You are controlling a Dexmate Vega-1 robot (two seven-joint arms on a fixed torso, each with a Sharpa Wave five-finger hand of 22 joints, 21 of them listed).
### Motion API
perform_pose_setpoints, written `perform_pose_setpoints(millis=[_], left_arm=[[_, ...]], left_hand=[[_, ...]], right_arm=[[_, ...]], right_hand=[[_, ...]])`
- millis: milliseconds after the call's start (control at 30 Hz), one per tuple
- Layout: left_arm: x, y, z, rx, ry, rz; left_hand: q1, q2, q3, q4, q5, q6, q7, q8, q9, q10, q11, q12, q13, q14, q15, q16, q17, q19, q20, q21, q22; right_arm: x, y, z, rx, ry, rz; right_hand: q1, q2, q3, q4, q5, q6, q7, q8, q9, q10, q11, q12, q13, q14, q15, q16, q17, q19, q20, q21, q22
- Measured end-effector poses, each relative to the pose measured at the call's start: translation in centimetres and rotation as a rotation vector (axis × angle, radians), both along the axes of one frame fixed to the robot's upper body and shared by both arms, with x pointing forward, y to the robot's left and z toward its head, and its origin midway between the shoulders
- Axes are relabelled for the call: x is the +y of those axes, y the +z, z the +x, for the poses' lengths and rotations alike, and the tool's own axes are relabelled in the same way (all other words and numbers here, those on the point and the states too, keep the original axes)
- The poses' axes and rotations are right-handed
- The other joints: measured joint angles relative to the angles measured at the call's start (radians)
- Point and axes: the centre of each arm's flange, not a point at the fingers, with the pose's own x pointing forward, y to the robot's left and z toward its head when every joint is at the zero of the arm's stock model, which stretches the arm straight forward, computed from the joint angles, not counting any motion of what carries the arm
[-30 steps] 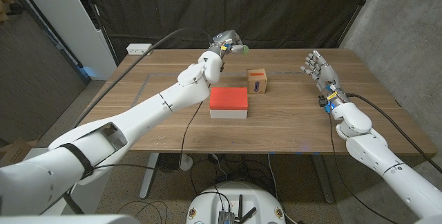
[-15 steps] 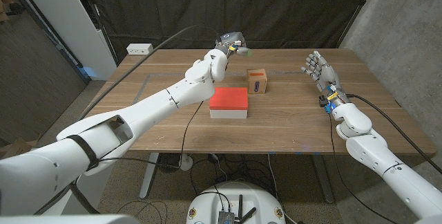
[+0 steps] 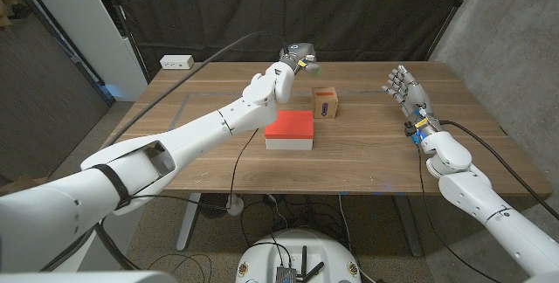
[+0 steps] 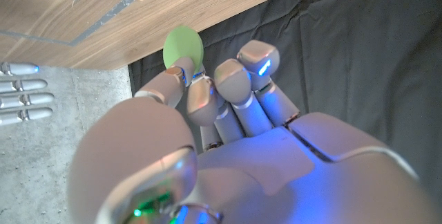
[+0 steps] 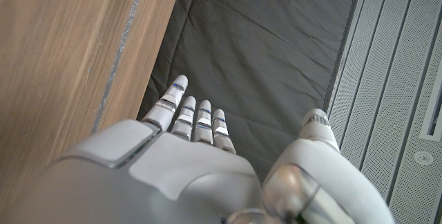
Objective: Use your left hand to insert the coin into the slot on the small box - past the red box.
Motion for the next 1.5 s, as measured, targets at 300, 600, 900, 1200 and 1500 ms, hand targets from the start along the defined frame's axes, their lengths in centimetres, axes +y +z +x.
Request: perform_pose_setpoints(millis=[300,600,900,1200,1500], left_arm=[[-1.3,-0.2,0.2,0.009,0.045,0.046],[-2.5,-0.4,0.3,0.019,0.083,0.075],[-3.3,-0.6,0.8,0.041,0.104,0.088],[-3.9,-1.0,1.2,0.061,0.114,0.105],[-4.4,-1.3,1.6,0.079,0.117,0.122]], left_hand=[[0.006,-0.007,0.0,0.0,0.0,0.0,0.0,-0.004,-0.001,0.0,0.0,0.0,-0.001,0.0,0.0,0.0,0.003,0.0,0.0,0.0,-0.009],[0.006,-0.007,0.0,0.0,0.0,0.005,0.004,-0.004,-0.004,0.0,0.0,-0.006,-0.01,0.0,0.0,0.0,0.002,0.0,0.0,0.0,-0.013],[0.006,-0.007,0.0,0.0,0.0,0.008,0.002,-0.009,-0.004,0.0,0.0,-0.008,-0.007,0.0,0.0,-0.003,0.0,0.0,0.0,-0.008,-0.019],[0.006,-0.007,0.0,0.0,-0.002,0.009,0.003,-0.008,-0.007,-0.002,-0.002,-0.005,-0.005,0.0,0.0,-0.003,0.0,0.0,0.0,-0.008,-0.023],[0.008,-0.008,0.0,0.0,-0.002,0.009,0.003,-0.008,-0.007,-0.002,-0.002,-0.005,-0.003,0.0,0.0,-0.003,0.002,0.0,0.0,-0.008,-0.028]], right_arm=[[-0.1,-0.1,-0.2,0.0,0.001,0.003],[-0.2,-0.3,-0.3,0.0,0.001,0.005],[-0.3,-0.5,-0.3,0.0,0.002,0.007],[-0.3,-0.7,-0.3,0.001,0.001,0.009],[-0.4,-0.7,-0.3,0.002,0.0,0.009]], right_hand=[[0.0,0.0,0.0,0.0,0.0,0.0,0.0,0.0,0.0,0.0,0.0,0.0,0.0,0.0,0.0,0.0,0.0,0.0,0.0,0.0,0.0],[0.0,0.0,0.0,0.0,0.0,0.0,0.0,0.0,0.0,0.0,0.0,0.0,0.0,0.0,0.0,0.0,0.0,0.0,0.0,0.0,0.0],[0.0,0.0,0.0,0.0,0.0,0.0,0.0,0.0,0.0,0.0,0.0,0.0,0.0,0.0,0.0,0.0,-0.005,0.0,0.0,0.0,0.0],[0.0,0.0,0.0,0.0,0.0,0.0,0.0,0.0,0.0,0.0,0.0,0.0,0.0,0.0,0.0,0.0,-0.005,0.0,0.0,0.0,0.0],[0.0,0.0,0.0,0.0,0.0,0.0,0.0,0.0,0.0,0.0,0.0,0.0,0.0,0.0,0.0,0.0,-0.005,0.0,0.0,0.0,0.0]])
